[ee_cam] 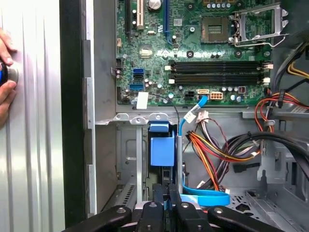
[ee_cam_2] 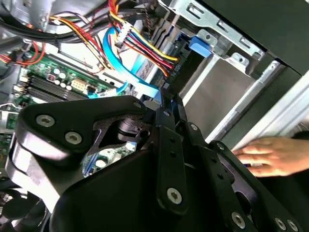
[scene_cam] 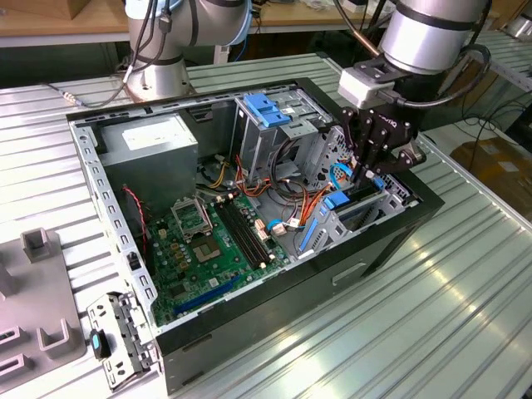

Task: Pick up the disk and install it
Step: 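Insert the second disk wire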

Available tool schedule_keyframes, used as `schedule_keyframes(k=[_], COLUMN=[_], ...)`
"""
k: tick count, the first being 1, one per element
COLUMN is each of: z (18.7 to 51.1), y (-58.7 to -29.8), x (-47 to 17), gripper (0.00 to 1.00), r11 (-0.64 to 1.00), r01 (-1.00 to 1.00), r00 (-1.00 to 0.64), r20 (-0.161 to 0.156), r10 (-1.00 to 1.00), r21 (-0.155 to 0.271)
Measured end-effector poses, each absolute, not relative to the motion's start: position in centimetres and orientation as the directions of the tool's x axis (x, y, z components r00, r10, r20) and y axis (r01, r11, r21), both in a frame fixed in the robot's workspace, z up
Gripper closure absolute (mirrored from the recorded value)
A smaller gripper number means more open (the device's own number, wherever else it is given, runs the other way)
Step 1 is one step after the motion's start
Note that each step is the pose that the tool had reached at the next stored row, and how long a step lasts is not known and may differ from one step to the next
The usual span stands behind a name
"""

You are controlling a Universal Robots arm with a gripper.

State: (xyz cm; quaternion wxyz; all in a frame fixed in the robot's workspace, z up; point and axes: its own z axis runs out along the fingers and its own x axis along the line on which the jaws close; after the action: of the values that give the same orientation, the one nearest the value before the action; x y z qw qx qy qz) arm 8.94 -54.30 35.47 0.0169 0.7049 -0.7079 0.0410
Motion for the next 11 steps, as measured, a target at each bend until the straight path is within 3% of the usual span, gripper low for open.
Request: schedule_keyframes(k=[3, 11], z=[35.31, 35.16], y=[-54.56, -54.65], x=[8.80, 8.27], gripper=[0.84, 0.84], r11=[0.003, 0.002], r01=[-0.999, -0.998], r00=[-0.006, -0.006], r20=[0.057, 0.048], r10=[-0.998, -0.999], r21=[-0.037, -0.069])
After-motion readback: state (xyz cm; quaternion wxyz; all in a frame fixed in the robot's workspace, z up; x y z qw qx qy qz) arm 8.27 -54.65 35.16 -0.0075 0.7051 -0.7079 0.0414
